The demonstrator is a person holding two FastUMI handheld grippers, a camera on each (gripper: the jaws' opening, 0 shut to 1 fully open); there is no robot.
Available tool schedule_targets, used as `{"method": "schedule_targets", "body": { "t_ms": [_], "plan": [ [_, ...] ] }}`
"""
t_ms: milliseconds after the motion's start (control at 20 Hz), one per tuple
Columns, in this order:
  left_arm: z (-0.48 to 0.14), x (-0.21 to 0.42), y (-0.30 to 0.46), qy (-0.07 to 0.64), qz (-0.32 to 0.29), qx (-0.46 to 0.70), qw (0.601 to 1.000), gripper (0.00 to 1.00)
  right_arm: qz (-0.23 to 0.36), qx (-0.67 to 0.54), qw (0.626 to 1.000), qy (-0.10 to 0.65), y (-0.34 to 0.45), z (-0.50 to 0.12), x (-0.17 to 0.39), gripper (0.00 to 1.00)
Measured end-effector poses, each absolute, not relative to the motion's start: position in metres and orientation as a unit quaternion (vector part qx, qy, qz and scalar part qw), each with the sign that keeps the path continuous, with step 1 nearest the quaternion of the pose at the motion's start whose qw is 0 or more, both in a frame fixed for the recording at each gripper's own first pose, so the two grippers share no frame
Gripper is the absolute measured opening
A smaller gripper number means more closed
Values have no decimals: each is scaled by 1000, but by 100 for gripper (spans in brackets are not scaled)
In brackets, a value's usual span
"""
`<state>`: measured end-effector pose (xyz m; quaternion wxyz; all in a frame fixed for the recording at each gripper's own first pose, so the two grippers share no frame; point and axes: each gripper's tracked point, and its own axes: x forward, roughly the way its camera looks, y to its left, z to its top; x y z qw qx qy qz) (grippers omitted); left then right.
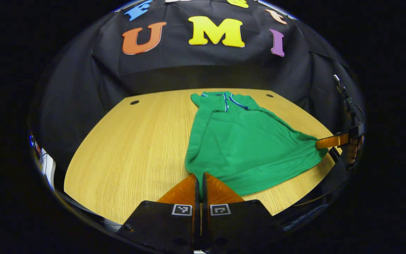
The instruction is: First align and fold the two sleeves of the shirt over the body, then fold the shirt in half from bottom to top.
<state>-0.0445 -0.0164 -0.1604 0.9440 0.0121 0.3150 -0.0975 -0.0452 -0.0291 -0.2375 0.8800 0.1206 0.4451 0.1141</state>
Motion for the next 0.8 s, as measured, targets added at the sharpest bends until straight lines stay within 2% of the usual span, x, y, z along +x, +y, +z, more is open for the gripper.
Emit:
{"method": "schedule_targets", "body": {
  "t_ms": [200, 500, 800],
  "plan": [
    [-125, -10, -16, 228, -82, 27, 970, 5, 110, 111, 908, 390, -24, -198, -18, 0],
    [-94, 44, -29, 177, -88, 2, 980, 4, 99, 76, 930, 346, -11, -157, 39, 0],
    [-76, 123, -20, 140, -79, 0, 987, 4, 78, 58, 942, 321, -12, -139, 126, 0]
  ]
}}
